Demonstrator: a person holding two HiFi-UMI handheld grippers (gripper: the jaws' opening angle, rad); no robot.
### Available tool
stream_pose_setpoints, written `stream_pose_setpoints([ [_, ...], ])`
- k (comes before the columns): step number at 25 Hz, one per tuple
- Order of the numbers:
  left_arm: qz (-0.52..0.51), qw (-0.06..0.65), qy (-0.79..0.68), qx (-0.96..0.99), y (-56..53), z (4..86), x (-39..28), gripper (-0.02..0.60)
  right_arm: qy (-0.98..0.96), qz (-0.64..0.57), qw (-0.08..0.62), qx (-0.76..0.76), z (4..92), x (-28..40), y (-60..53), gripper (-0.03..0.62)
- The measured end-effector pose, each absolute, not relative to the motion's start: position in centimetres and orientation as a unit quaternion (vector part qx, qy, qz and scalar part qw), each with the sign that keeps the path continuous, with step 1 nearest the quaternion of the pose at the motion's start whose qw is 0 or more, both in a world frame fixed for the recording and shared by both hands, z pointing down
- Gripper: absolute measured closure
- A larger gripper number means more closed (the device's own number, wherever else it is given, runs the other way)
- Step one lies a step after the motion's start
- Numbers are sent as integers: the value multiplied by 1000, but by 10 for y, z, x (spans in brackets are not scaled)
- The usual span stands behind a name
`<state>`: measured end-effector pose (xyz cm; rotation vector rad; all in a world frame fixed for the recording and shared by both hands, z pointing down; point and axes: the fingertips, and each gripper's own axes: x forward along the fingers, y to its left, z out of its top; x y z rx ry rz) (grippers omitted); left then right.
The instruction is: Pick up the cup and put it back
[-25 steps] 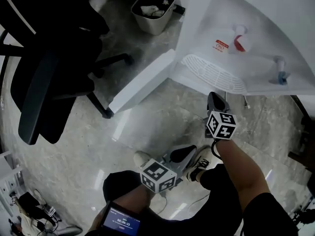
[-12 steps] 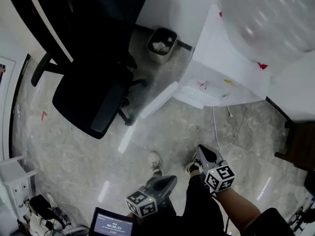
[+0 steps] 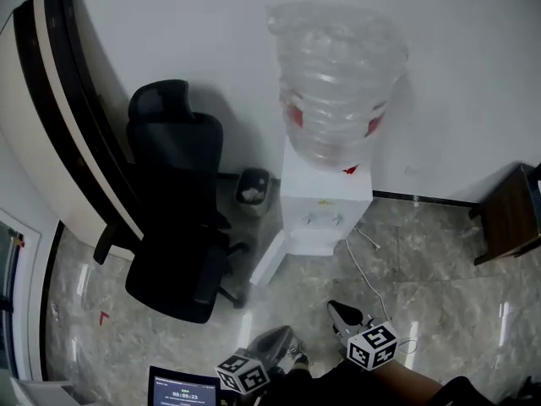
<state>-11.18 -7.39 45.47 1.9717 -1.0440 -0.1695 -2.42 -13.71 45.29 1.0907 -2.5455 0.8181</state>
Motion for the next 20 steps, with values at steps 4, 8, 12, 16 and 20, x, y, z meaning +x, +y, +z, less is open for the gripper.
stream_pose_setpoints([
  [4, -59, 401, -417, 814, -74, 423, -96, 575, -879, 281, 91, 375, 417, -8, -112, 586],
  [8, -53, 388, -422, 817, -48, 404, -69, 576, -893, 248, 71, 368, 385, 21, -74, 585],
  [12, -44, 368, -441, 817, -6, 373, -22, 576, -909, 211, 66, 353, 363, 66, -19, 586],
  [16, -65, 360, -453, 813, 48, 356, 15, 577, -918, 189, 56, 344, 347, 112, 42, 586],
  [20, -65, 338, -470, 813, 98, 350, 33, 576, -916, 199, 44, 346, 341, 151, 88, 585],
])
